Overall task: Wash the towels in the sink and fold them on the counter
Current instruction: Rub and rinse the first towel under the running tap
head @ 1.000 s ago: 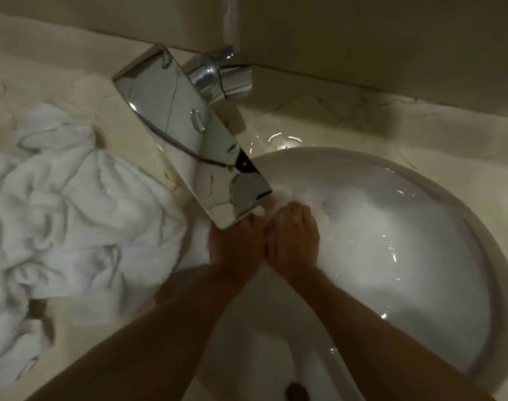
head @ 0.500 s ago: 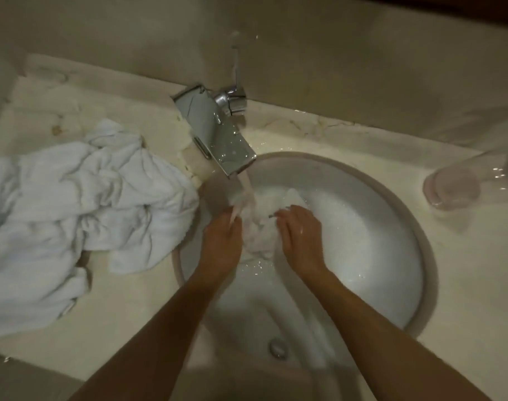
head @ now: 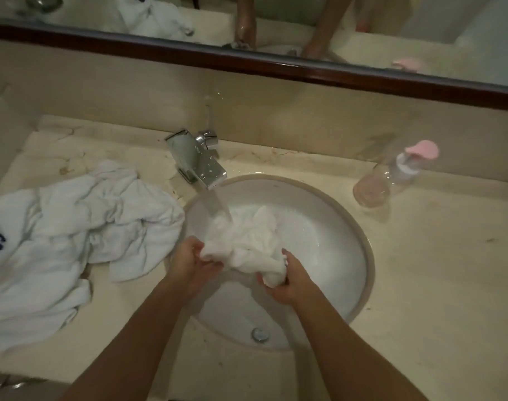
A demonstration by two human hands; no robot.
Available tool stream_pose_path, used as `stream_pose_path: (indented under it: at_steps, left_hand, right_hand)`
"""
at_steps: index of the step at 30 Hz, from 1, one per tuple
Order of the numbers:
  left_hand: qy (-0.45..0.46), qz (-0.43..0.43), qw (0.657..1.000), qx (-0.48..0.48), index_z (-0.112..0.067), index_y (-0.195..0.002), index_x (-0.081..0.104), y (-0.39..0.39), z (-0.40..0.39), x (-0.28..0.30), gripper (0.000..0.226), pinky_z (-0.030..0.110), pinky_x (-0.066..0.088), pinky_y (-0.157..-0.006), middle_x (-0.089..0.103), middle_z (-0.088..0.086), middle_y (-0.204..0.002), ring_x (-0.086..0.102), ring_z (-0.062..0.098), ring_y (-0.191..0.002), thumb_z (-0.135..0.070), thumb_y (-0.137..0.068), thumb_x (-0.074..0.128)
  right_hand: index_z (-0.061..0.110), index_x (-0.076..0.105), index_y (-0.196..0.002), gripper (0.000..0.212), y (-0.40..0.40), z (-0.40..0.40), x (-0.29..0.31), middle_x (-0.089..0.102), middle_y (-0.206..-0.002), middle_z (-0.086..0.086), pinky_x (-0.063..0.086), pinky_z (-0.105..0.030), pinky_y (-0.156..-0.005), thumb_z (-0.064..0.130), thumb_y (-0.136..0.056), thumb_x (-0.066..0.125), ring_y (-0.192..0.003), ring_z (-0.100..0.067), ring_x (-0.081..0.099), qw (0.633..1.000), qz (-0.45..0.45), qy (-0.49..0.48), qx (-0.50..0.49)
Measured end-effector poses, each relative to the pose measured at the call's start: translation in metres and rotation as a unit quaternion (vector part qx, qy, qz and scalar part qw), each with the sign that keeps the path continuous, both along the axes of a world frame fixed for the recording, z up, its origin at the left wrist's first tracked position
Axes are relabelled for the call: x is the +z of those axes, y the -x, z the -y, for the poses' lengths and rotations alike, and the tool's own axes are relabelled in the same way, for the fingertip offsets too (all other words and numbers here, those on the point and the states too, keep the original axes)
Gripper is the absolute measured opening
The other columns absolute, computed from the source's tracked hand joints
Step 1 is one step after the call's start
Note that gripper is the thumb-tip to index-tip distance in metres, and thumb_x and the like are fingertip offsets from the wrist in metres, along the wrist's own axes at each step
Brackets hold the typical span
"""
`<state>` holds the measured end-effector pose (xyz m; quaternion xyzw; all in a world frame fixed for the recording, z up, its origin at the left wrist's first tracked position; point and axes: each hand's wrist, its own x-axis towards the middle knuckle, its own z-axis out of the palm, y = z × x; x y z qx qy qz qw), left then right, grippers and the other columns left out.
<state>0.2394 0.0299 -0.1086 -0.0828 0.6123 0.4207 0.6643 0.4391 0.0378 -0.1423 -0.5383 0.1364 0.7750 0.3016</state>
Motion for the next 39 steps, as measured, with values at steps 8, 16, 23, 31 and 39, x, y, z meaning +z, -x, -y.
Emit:
stream_pose_path:
  at_steps: [8,16,23,31,39]
  left_hand:
    - [-0.033,-0.331,0.881,-0.337,-0.001,-0.118,0.060,0.006,-0.008,-0.037,0.028,0.032,0.049,-0.091,0.062,0.018,-0.107,0.063,0.033,-0.104,-0.013,-0.092,0.057]
    - [0.064,0.144,0.982,-0.102,-0.002,-0.096,0.063,-0.018,0.012,-0.002,0.040,0.027,0.054,-0.048,0.072,0.013,-0.080,0.068,0.029,-0.070,0.005,-0.070,0.034]
    - [-0.022,0.179,0.978,-0.105,0.008,-0.118,0.066,-0.028,0.042,-0.012,0.046,0.028,0.055,-0.053,0.069,0.021,-0.098,0.070,0.029,-0.068,-0.027,-0.090,0.058]
    - [-0.171,-0.073,0.962,-0.198,-0.013,-0.125,0.062,-0.005,0.000,-0.011,0.032,0.043,0.056,-0.087,0.071,0.015,-0.115,0.068,0.035,-0.105,-0.005,-0.095,0.057]
    - [-0.141,-0.266,0.928,-0.220,-0.019,-0.117,0.062,-0.004,-0.022,0.010,0.042,0.033,0.049,-0.085,0.067,0.001,-0.117,0.064,0.022,-0.100,-0.053,-0.100,0.044]
  right_hand:
    - [0.007,0.065,-0.092,0.013,0.008,-0.028,0.031,0.070,-0.085,-0.010,0.057,-0.034,-0.068,0.013,-0.085,0.074,-0.072,-0.022,0.066,0.932,0.156,-0.059,0.322]
    - [0.004,0.063,-0.090,0.029,-0.004,-0.030,0.058,0.064,-0.081,-0.011,0.044,-0.032,-0.063,0.028,-0.073,0.061,-0.074,-0.025,0.061,0.875,0.233,-0.317,0.283]
    - [0.008,0.065,-0.093,0.018,-0.010,-0.004,0.050,0.074,-0.079,-0.007,0.056,-0.031,-0.071,0.025,-0.097,0.062,-0.075,-0.022,0.072,0.898,0.232,-0.250,0.277]
    - [0.009,0.054,-0.118,0.028,0.020,-0.028,0.066,0.066,-0.107,-0.011,0.049,-0.026,-0.065,0.015,-0.092,0.059,-0.091,-0.025,0.063,0.778,0.344,-0.376,0.368]
    - [0.019,0.055,-0.105,0.032,0.049,-0.025,0.067,0.063,-0.104,0.000,0.049,-0.034,-0.087,0.050,-0.099,0.052,-0.099,-0.017,0.063,0.826,0.310,-0.373,0.288]
